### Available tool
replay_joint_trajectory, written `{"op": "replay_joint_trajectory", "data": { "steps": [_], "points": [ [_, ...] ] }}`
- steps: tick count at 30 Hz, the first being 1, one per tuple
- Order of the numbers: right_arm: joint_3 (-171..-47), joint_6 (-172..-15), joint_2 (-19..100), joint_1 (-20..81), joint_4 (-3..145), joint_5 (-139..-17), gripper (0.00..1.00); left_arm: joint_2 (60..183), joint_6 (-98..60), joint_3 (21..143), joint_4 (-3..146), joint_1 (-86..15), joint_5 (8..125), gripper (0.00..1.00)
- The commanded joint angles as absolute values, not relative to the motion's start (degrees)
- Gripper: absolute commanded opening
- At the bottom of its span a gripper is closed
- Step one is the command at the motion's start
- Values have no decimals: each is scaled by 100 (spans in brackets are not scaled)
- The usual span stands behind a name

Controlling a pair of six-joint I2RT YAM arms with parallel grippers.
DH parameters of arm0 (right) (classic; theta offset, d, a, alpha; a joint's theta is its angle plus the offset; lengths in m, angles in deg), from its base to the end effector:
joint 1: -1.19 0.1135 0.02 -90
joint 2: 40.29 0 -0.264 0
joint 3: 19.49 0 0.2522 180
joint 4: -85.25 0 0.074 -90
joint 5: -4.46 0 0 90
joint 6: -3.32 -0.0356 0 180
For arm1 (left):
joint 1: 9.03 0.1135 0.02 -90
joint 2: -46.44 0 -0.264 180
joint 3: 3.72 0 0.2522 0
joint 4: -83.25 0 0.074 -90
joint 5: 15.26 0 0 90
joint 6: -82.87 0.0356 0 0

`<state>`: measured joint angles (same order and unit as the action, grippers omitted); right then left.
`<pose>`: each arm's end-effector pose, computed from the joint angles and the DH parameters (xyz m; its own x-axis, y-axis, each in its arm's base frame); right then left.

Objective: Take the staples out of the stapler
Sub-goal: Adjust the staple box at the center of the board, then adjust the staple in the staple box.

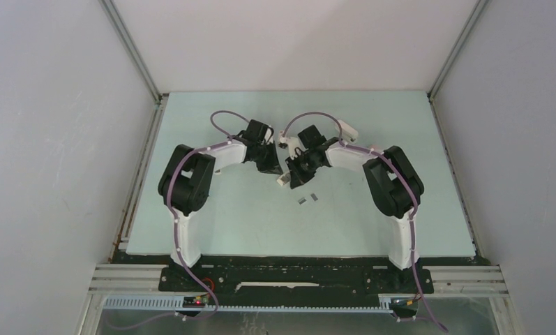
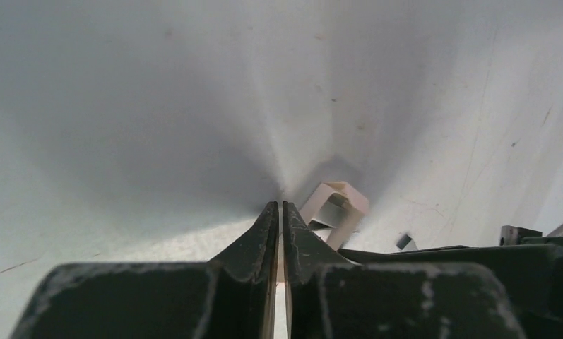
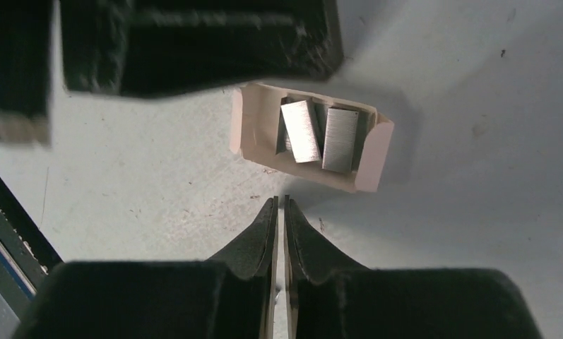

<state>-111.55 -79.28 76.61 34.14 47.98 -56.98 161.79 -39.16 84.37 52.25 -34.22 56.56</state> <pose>0.3411 0.2414 0.1499 -0.6498 -0.5560 -0.5183 -0.7554 0.5484 0.3588 0.3698 -0.1862 0.1449 -0.9457 -0.1121 -0.3053 0.0606 0.8616 -0.5040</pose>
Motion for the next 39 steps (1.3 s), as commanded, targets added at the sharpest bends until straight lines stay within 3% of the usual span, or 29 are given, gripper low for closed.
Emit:
{"op": "replay_joint_trajectory", "data": {
  "steps": [1,10,19,26,39],
  "points": [
    [-11567,-7863,7841,3548,4698,-5813,14,16363,-3717,8787,5170,-3636,5320,9],
    [-11691,-7909,7832,3556,4803,-5880,15,16368,-3723,8728,5138,-3691,5340,9],
    [-11170,-7482,7023,3270,4675,-5119,19,15764,-3811,8809,5114,-3364,6106,25],
    [-10973,-7248,6429,3049,4823,-4746,26,14995,-3671,8612,5350,-3248,6444,29],
    [-12356,-7141,7776,3476,4285,-5726,26,13501,-3796,6763,6391,-3244,6679,31]
  ]
}}
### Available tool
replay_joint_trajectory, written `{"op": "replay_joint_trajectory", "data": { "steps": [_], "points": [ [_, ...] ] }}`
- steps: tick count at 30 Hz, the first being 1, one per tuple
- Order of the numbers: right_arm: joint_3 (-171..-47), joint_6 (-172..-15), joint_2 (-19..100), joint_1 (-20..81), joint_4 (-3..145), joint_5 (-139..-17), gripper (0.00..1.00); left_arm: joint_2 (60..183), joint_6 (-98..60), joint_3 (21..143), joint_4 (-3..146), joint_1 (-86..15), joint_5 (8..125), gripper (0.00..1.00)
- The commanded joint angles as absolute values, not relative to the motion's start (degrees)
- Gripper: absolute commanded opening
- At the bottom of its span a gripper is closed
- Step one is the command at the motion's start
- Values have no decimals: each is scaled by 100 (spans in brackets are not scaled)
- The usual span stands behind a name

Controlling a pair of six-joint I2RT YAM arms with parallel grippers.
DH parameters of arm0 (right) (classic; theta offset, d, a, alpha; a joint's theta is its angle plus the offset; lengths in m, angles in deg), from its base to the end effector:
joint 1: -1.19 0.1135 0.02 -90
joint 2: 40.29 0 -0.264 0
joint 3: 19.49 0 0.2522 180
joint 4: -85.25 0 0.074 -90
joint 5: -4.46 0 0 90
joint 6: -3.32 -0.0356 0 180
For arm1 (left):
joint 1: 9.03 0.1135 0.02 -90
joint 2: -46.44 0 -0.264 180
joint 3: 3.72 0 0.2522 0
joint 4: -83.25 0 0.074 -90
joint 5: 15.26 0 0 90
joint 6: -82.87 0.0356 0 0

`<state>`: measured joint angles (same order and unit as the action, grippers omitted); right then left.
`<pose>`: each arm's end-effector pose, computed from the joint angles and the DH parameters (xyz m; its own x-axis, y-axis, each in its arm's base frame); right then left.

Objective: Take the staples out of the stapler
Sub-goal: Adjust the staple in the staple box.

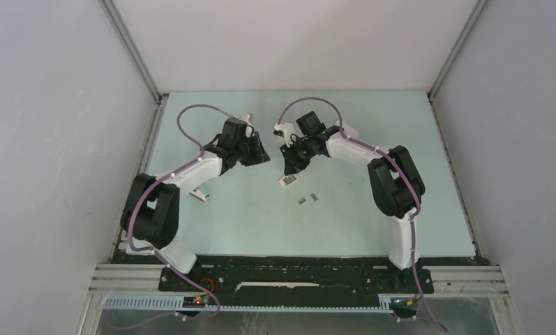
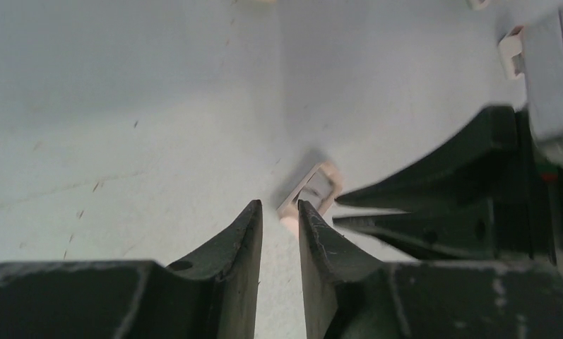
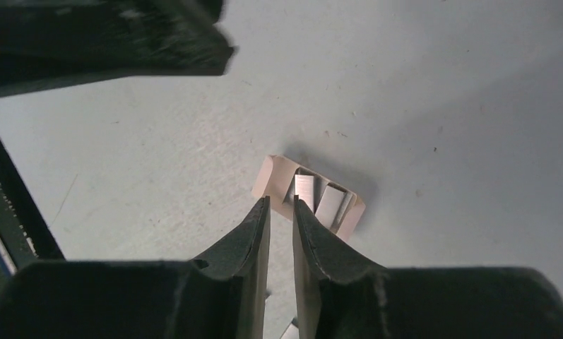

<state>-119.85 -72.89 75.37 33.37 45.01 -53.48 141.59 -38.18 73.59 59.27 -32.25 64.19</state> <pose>0.3594 0.2485 0.1990 -0.5096 -0.5593 -0.6538 -0.8516 0.4366 0.2902 0.3329 -0.1499 0.2265 -0.7896 -0.2130 -0.5755 0.1234 0.8635 -0.4890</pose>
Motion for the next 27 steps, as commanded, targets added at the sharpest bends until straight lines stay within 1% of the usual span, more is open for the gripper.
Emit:
{"op": "replay_joint_trajectory", "data": {
  "steps": [1,6,10,21,27],
  "points": [
    [-12440,-7133,7859,3514,4243,-5818,24,13378,-3794,6627,6440,-3239,6727,31],
    [-12720,-7126,8180,3615,4106,-6194,17,12984,-3844,6128,6576,-3210,6781,31],
    [-12756,-7110,8287,3639,4038,-6286,14,12853,-3914,5866,6667,-3190,6776,31],
    [-12712,-7086,8346,3678,3976,-6315,12,12782,-3957,5733,6735,-3156,6725,31],
    [-12668,-7087,8302,3697,3977,-6589,12,12765,-3956,5707,6746,-3161,6717,31]
  ]
}}
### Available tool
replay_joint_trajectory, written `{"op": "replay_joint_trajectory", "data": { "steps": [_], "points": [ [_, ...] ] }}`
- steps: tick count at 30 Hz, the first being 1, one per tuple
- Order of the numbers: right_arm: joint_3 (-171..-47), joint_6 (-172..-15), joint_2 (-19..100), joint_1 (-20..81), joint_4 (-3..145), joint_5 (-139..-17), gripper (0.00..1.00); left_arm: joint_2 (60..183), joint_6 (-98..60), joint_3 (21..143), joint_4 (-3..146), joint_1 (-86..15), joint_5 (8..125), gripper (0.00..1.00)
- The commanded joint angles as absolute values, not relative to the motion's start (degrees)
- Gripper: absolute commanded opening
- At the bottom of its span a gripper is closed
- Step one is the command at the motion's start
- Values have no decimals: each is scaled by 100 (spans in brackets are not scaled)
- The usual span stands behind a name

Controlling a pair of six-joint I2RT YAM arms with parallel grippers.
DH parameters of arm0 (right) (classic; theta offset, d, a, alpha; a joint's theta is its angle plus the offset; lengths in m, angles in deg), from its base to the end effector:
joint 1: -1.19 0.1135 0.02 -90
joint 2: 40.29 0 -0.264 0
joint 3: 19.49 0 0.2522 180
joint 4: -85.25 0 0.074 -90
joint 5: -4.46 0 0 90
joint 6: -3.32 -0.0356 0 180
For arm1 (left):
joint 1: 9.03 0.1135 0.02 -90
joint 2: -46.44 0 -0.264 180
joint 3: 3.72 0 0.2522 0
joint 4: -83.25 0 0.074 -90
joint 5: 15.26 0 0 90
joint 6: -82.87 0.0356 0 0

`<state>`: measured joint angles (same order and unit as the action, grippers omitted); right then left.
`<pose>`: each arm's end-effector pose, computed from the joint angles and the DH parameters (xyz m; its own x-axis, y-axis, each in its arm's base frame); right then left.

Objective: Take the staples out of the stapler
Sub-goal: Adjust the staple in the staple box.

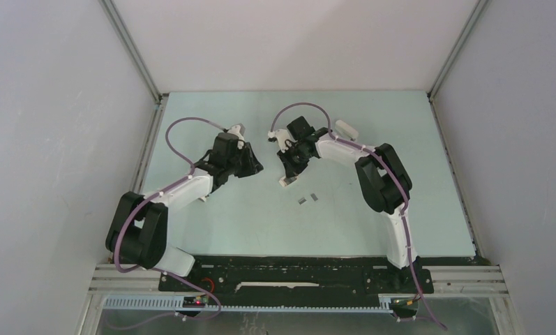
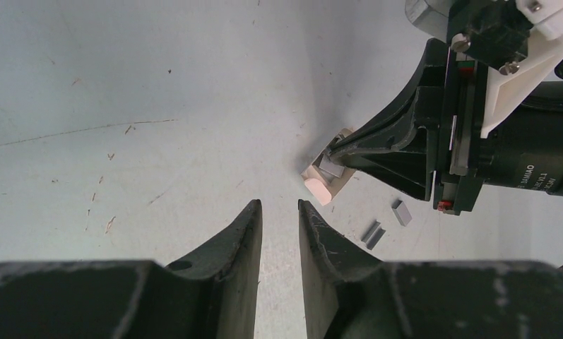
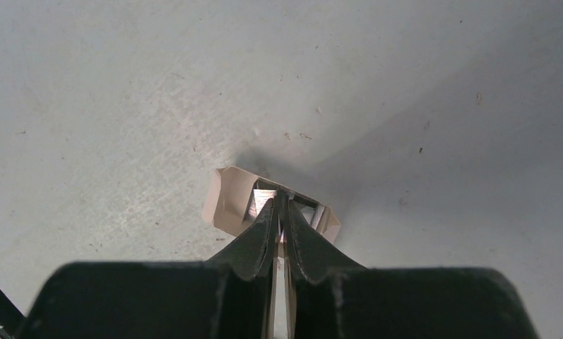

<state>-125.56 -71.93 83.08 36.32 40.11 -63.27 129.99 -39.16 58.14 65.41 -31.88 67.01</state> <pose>0.3648 0.2731 0.1642 -0.5291 -0.6603 -0.5330 -0.8382 0.5044 0.2071 0.2829 -0.1244 0.2131 -0.7520 -0.2534 -0.6085 0.0962 0.8711 -0.4816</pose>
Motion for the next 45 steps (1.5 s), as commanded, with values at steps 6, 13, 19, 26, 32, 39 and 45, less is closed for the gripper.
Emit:
{"op": "replay_joint_trajectory", "data": {
  "steps": [6,13,19,26,32,39,45],
  "points": [
    [-12444,-7029,8044,3704,4069,-6483,16,12765,-3980,5691,6768,-3156,6691,31],
    [-12394,-6979,7926,3723,4092,-6453,22,12748,-4000,5641,6808,-3153,6656,31],
    [-12334,-6904,7932,3746,4061,-6399,23,12730,-4023,5592,6849,-3157,6643,31],
    [-12282,-6859,7788,3792,4139,-6389,23,12708,-4035,5557,6889,-3155,6621,31],
    [-12349,-6829,7726,3795,4154,-6464,24,12671,-4055,5524,6913,-3156,6621,31],
    [-12370,-6742,7848,3849,4114,-6522,27,12617,-4054,5468,6924,-3156,6647,31],
    [-12369,-6658,7885,3909,4114,-6623,29,12598,-4061,5421,6928,-3157,6652,32]
  ]
}}
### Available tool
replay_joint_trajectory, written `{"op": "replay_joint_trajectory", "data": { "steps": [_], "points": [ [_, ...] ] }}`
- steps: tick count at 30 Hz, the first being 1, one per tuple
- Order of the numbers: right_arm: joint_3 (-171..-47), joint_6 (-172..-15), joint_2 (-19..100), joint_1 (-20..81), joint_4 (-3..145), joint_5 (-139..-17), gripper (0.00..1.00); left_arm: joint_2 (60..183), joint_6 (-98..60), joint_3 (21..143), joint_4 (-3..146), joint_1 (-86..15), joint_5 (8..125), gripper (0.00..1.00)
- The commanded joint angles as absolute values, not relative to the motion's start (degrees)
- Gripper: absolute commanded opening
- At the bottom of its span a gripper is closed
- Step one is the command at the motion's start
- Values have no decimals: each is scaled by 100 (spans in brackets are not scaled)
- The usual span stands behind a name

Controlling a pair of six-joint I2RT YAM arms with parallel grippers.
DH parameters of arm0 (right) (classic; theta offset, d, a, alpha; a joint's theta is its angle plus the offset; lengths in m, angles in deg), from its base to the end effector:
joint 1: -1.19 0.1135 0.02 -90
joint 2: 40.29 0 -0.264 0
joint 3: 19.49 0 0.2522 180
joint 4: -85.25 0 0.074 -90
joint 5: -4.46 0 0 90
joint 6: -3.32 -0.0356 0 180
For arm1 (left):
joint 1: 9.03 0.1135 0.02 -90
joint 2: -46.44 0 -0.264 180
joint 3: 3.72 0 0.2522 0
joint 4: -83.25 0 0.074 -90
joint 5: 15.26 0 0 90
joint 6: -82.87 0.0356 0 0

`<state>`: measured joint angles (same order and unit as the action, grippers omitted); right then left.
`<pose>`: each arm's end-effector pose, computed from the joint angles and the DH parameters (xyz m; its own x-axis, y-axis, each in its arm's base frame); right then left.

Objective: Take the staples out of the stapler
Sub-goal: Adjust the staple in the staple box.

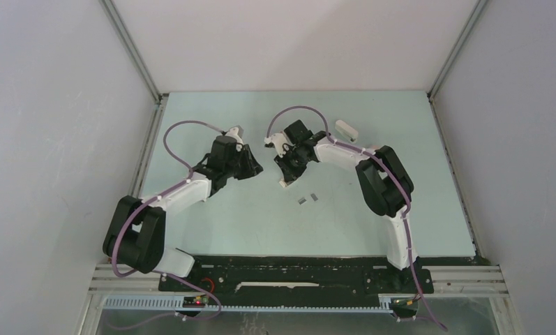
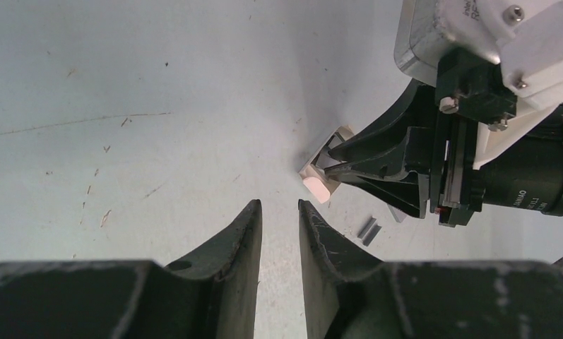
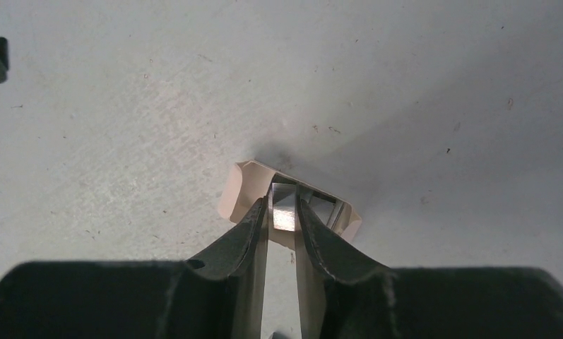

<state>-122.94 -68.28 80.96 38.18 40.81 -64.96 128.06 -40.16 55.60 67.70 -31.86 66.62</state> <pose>0.3496 0.2790 0.1671 -0.4516 -0.7101 -0.5401 -0.8817 0.4480 0.1481 0.2756 -0.1215 0.2120 -0.7395 -0.2742 -0.6148 0.1000 0.8584 -0.5031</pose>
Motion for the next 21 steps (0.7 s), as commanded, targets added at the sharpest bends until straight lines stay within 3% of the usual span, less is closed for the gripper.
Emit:
{"op": "replay_joint_trajectory", "data": {
  "steps": [1,21],
  "points": [
    [-12380,-6652,7899,3907,4104,-6647,29,12598,-4064,5425,6923,-3158,6648,31],
    [-12227,-6443,7935,4057,4180,-7094,28,12558,-4064,5403,6922,-3157,6665,31]
  ]
}}
